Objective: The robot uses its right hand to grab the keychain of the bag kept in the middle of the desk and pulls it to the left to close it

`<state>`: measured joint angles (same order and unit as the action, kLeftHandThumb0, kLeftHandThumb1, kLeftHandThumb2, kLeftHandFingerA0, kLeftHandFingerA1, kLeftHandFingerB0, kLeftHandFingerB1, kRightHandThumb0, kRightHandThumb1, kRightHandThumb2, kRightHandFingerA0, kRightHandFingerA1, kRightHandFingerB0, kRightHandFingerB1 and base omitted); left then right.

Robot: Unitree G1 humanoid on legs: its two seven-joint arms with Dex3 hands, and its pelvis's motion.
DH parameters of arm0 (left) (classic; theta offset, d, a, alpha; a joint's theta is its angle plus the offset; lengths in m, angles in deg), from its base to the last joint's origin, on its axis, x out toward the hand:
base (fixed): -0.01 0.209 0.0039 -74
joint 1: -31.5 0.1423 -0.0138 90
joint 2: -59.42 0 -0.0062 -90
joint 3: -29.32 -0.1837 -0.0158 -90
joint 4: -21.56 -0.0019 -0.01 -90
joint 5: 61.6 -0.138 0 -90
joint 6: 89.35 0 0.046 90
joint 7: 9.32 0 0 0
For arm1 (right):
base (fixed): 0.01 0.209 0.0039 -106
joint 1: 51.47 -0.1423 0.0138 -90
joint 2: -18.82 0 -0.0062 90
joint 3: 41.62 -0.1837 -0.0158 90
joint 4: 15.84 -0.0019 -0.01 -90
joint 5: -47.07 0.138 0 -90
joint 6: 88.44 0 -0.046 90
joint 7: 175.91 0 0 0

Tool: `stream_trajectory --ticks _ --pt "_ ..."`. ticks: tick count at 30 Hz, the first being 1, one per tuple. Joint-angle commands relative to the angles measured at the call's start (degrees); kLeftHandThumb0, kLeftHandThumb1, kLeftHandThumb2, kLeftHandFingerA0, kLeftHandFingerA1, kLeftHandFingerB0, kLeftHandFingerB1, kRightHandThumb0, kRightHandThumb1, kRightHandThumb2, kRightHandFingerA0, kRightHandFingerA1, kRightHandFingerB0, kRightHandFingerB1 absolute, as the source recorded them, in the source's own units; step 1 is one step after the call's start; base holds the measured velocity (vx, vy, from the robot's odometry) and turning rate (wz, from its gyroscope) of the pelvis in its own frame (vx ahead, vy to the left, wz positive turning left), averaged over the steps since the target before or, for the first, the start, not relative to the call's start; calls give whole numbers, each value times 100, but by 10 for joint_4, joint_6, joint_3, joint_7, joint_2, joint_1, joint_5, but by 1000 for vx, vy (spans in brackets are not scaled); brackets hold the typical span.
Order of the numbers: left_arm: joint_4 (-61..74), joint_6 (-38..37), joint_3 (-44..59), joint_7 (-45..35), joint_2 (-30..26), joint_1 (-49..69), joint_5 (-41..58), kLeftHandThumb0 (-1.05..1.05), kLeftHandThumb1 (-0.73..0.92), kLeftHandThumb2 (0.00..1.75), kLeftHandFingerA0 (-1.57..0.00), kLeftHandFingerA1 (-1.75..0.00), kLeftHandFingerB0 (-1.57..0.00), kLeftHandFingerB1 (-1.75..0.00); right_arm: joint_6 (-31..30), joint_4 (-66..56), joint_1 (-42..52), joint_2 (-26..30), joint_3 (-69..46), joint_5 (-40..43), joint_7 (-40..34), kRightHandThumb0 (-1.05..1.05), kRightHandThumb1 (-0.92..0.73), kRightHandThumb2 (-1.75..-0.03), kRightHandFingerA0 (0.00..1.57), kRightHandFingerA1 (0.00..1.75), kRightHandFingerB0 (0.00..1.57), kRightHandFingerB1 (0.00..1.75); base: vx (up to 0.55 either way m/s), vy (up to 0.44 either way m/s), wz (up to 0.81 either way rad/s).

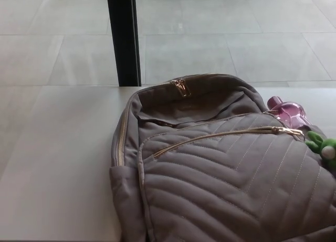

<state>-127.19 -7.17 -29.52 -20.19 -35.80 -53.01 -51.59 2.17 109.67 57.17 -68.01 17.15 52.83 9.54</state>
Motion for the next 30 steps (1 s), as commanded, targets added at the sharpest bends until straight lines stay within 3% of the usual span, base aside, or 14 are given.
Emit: stream_trajectory --ticks 1,7,8,10,12,14,17,18,21,23,25,26,27,30 --pt "-12 -39 20 -28 -7 -1 39 -99 25 99 -83 -121 -48 -103 -14 -18 6 5 -14 34 9 -47 -61 -59 76 76 43 34 0 0 0" --pt "-19 -36 23 -35 -11 0 48 -96 28 98 -84 -123 -43 -98 -44 -31 12 19 -11 37 19 -66 -68 -61 53 51 21 28 0 0 0" --pt "-20 -35 22 -39 -13 0 48 -97 29 98 -78 -124 -42 -97 -76 -60 8 30 -24 53 23 -78 -60 -94 39 54 8 29 0 0 0" --pt "-24 -35 23 -42 -15 1 50 -98 30 97 -74 -123 -41 -96 -102 -80 -17 49 -47 82 33 -74 -75 -62 39 44 2 20 0 0 0" --pt "-21 -35 22 -39 -15 2 49 -96 30 97 -76 -122 -42 -95 -133 -107 -57 66 -73 108 23 -76 -59 -95 36 57 2 19 0 0 0" --pt "-25 -33 22 -38 -16 0 50 -96 30 97 -77 -122 -42 -94 -149 -133 -84 85 -82 115 24 -79 -75 -62 39 45 1 22 0 0 0" --pt "-22 -32 20 -40 -16 -2 50 -99 30 98 -76 -124 -41 -96 -143 -146 -159 123 -87 120 31 -81 -75 -63 42 41 4 23 0 0 0" --pt "-18 -31 21 -42 -15 0 53 -98 30 97 -75 -124 -42 -96 -152 -172 -182 132 -81 115 23 -87 -62 -98 37 53 7 20 0 0 0" --pt "-24 -29 20 -40 -17 -3 54 -96 39 75 -75 -129 -36 -106 -222 -232 -253 144 -79 161 27 -85 -60 -94 31 50 7 30 0 0 0" --pt "-27 -26 23 -39 -16 -5 57 -95 29 97 -80 -123 -43 -95 -216 -273 -279 150 -49 155 55 -71 -78 -63 32 36 6 25 0 0 0" --pt "-21 -28 22 -42 -14 -3 59 -94 29 98 -81 -123 -43 -95 -239 -313 -295 151 -20 155 68 -67 -61 -93 27 49 4 32 0 0 0" --pt "-22 -28 17 -38 -15 -2 54 -95 29 97 -82 -123 -43 -96 -236 -336 -309 151 27 133 82 -63 -71 -62 41 37 14 27 0 0 0" --pt "-21 -32 15 -36 -14 -1 51 -95 30 98 -82 -122 -43 -95 -241 -339 -313 153 41 133 95 -75 -59 -93 32 50 6 36 0 0 0" --pt "-26 -33 13 -34 -15 -3 50 -98 30 97 -82 -123 -44 -98 -222 -336 -326 170 117 90 133 -78 -59 -94 25 48 4 32 0 0 0"
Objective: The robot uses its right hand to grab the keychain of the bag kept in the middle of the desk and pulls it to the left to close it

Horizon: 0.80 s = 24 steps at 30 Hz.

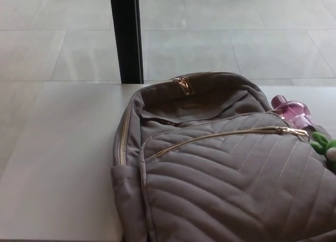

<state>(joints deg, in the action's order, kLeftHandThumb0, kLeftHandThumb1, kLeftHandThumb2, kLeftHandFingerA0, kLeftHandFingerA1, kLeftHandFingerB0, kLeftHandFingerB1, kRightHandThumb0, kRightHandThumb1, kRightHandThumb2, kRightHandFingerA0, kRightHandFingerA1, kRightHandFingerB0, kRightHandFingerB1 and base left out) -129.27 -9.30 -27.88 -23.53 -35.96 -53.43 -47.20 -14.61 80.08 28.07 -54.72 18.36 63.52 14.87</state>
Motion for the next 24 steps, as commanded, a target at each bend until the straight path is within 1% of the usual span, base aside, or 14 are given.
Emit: stream_trajectory --ticks 1,2,3,5,6,8,9,10,11,12,16,22,23,24 --pt "-6 -13 -4 -2 -14 3 7 -98 30 97 -82 -123 -44 -98 -55 -44 -31 39 106 -14 78 -78 -59 -94 25 48 4 32 0 0 0" --pt "-7 -13 -4 -3 -14 3 9 -97 30 97 -83 -124 -43 -96 -22 -32 -29 47 124 -23 103 -74 -76 -62 28 38 7 25 0 0 0" --pt "-8 -19 -7 -2 -13 5 5 -100 30 98 -81 -124 -42 -97 -28 -34 -31 52 139 -33 100 -80 -59 -95 25 50 5 31 0 0 0" --pt "-6 -16 -7 -2 -13 6 7 -100 30 98 -82 -124 -42 -98 -7 -28 -33 62 164 -49 106 -78 -60 -97 26 52 4 34 0 0 0" --pt "-2 -17 -11 2 -14 8 3 -98 31 98 -79 -124 -42 -96 -1 -19 -42 58 178 -50 108 -82 -58 -93 34 54 10 40 0 0 0" --pt "-1 -22 -14 -3 -15 10 2 -97 31 96 -76 -123 -42 -96 -19 -25 -45 57 191 -50 104 -78 -56 -91 38 59 14 42 0 0 0" --pt "0 -19 -11 -8 -13 10 9 -96 30 97 -78 -122 -43 -95 -17 -24 -47 54 198 -53 105 -73 -69 -61 43 52 20 29 0 0 0" --pt "-1 -18 -11 -7 -14 9 10 -95 41 75 -74 -130 -38 -106 -20 -26 -47 56 204 -57 104 -83 -58 -92 42 61 15 42 0 0 0" --pt "-4 -15 -8 -6 -14 7 13 -97 29 97 -83 -124 -43 -96 -11 -23 -48 57 210 -61 109 -76 -55 -93 41 63 12 43 0 0 0" --pt "-3 -13 -9 -3 -16 5 11 -96 29 98 -83 -123 -43 -96 -8 -22 -47 57 212 -66 107 -72 -68 -61 46 57 21 30 0 0 0" --pt "-1 -13 -8 -4 -16 6 14 -96 29 98 -86 -124 -45 -98 10 -13 -44 68 229 -97 108 -71 -68 -61 45 55 24 31 0 0 0" --pt "-3 -12 -10 -3 -21 6 11 -99 30 97 -80 -124 -44 -98 35 -1 -42 91 258 -148 98 -68 -68 -61 51 57 33 33 0 0 0" --pt "-4 -14 -9 -5 -21 5 13 -99 29 98 -80 -125 -45 -100 39 0 -42 93 260 -151 97 -71 -56 -93 48 64 27 47 0 0 0" --pt "-3 -15 -9 -7 -20 5 14 -97 29 99 -83 -125 -44 -99 47 0 -39 95 262 -158 97 -66 -71 -62 55 60 35 34 0 0 0"
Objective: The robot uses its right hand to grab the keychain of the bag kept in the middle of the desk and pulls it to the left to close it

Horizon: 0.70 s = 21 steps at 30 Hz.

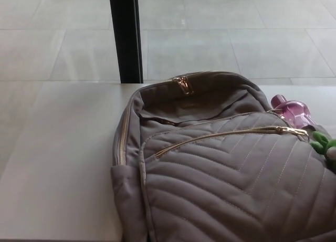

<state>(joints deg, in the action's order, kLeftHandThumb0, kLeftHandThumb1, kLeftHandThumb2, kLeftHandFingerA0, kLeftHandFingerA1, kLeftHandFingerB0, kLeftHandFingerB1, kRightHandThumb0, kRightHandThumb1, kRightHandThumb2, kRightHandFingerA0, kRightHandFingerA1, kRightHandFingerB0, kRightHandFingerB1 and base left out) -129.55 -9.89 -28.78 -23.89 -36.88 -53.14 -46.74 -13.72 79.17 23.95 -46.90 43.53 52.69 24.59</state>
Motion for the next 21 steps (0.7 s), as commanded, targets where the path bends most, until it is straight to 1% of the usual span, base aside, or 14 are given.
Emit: stream_trajectory --ticks 1,2,5,7,11,12,13,14,15,16,17,19,20,21 --pt "2 -7 -1 0 -10 2 8 -97 29 99 -84 -124 -44 -98 55 8 7 18 11 -55 2 -68 -58 -94 55 70 30 49 0 0 0" --pt "1 -10 -4 3 -11 2 3 -97 30 99 -83 -122 -44 -97 62 3 10 18 12 -58 2 -65 -60 -94 57 69 31 49 0 0 0" --pt "-7 -22 -10 3 -12 7 -2 -98 31 98 -84 -122 -44 -97 73 -10 17 20 20 -76 3 -65 -61 -96 56 67 32 50 0 0 0" --pt "-4 -24 -14 8 -13 10 -5 -99 32 99 -81 -123 -42 -96 85 -19 22 20 21 -82 3 -63 -62 -97 59 68 34 51 0 0 0" --pt "-7 -20 -10 -1 -14 9 6 -97 30 98 -82 -123 -43 -95 98 -46 35 17 20 -92 2 -63 -64 -99 59 68 35 51 0 0 0" --pt "-7 -17 -11 2 -16 9 6 -91 42 79 -75 -128 -38 -103 96 -56 39 16 20 -95 3 -63 -64 -99 59 67 35 51 0 0 0" --pt "-7 -15 -11 5 -16 8 4 -91 42 79 -75 -128 -38 -103 96 -60 41 16 21 -98 3 -63 -64 -99 59 67 35 51 0 0 0" --pt "-12 -14 -8 3 -16 6 8 -94 30 97 -84 -122 -43 -93 87 -78 49 20 24 -106 6 -61 -64 -97 52 63 33 50 0 0 0" --pt "-12 -17 -10 7 -16 6 5 -94 30 98 -85 -121 -43 -92 86 -84 52 24 26 -110 12 -58 -80 -64 54 49 39 35 0 0 0" --pt "-11 -19 -12 8 -17 7 2 -97 31 98 -83 -123 -43 -95 90 -85 56 24 26 -114 11 -60 -80 -64 53 48 39 35 0 0 0" --pt "-12 -22 -12 6 -17 7 3 -98 32 98 -81 -122 -44 -96 84 -88 58 25 29 -119 13 -64 -65 -98 45 59 33 49 0 0 0" --pt "-9 -18 -10 4 -16 8 6 -100 32 98 -82 -124 -43 -97 89 -93 67 33 33 -134 18 -64 -66 -99 46 58 32 49 0 0 0" --pt "-8 -17 -10 5 -16 8 7 -99 43 74 -81 -128 -40 -107 92 -93 68 34 34 -137 17 -63 -66 -99 47 59 33 49 0 0 0" --pt "-8 -15 -8 6 -16 8 8 -97 30 101 -81 -120 -37 -90 95 -93 71 37 38 -145 18 -65 -67 -99 46 59 32 48 0 0 0"
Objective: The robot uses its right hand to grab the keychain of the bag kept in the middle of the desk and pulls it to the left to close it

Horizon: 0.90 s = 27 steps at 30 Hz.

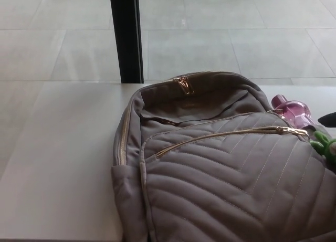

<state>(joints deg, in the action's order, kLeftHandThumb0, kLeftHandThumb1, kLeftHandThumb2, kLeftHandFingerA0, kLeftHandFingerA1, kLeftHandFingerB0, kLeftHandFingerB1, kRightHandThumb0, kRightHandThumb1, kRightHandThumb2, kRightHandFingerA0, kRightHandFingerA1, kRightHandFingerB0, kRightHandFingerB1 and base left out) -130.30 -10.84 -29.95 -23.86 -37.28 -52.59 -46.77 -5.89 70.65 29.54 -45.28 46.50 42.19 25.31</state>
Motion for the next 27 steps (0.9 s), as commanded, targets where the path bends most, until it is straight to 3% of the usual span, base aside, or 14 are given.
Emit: stream_trajectory --ticks 1,2,5,6,9,10,11,12,13,22,24,25,26,27 --pt "-1 -4 5 6 -12 2 10 -97 43 74 -78 -129 -42 -106 11 -11 18 28 14 -53 12 -66 -67 -100 47 58 33 49 0 0 0" --pt "-3 -2 7 5 -12 0 12 -102 28 100 -82 -123 -39 -93 8 -14 21 35 20 -66 12 -64 -84 -65 53 46 39 33 0 0 0" --pt "-15 -3 9 6 -13 -5 12 -102 27 101 -82 -123 -48 -99 8 -10 27 41 23 -71 15 -65 -83 -65 52 48 39 33 0 0 0" --pt "-14 -3 9 7 -13 -5 12 -97 45 75 -72 -128 -49 -105 5 -7 32 46 28 -83 15 -64 -83 -65 52 46 39 33 0 0 0" --pt "-14 -5 9 4 -13 -4 12 -99 45 73 -75 -128 -50 -108 11 -3 32 51 34 -99 12 -64 -83 -65 54 46 39 34 0 0 0" --pt "-12 -7 10 2 -12 -3 14 -102 46 72 -78 -128 -54 -109 17 1 35 55 41 -111 9 -62 -66 -98 49 61 33 49 0 0 0" --pt "-11 -8 11 1 -10 -3 16 -102 46 72 -78 -128 -54 -109 20 3 33 57 44 -117 9 -62 -66 -98 49 61 33 49 0 0 0" --pt "-11 -6 10 3 -11 -3 14 -102 47 72 -78 -127 -54 -108 20 4 33 56 47 -121 7 -61 -65 -97 50 62 33 49 0 0 0" --pt "-13 -6 9 4 -12 -4 12 -97 48 74 -75 -127 -52 -106 19 3 33 55 50 -123 7 -56 -79 -65 56 52 40 34 0 0 0" --pt "-13 -20 -5 1 -11 -4 3 -93 52 78 -75 -121 -49 -103 37 -19 8 10 73 -116 4 -47 -75 -63 60 54 43 35 0 0 0" --pt "-12 -24 -8 0 -11 -3 0 -95 40 99 -79 -115 -53 -96 31 -24 2 0 77 -120 2 -48 -75 -63 60 55 43 35 0 0 0" --pt "-13 -27 -11 3 -11 -3 -2 -91 56 79 -75 -118 -46 -103 34 -21 -1 -9 79 -121 -2 -50 -61 -93 58 66 36 50 0 0 0" --pt "-15 -28 -12 7 -12 -3 -3 -94 57 77 -74 -118 -48 -100 35 -24 -2 -16 78 -120 -6 -46 -75 -63 65 60 44 35 0 0 0" --pt "-15 -31 -13 5 -12 -3 -3 -95 59 76 -74 -118 -46 -103 45 -22 -1 -22 76 -121 -12 -43 -74 -63 69 63 44 36 0 0 0"
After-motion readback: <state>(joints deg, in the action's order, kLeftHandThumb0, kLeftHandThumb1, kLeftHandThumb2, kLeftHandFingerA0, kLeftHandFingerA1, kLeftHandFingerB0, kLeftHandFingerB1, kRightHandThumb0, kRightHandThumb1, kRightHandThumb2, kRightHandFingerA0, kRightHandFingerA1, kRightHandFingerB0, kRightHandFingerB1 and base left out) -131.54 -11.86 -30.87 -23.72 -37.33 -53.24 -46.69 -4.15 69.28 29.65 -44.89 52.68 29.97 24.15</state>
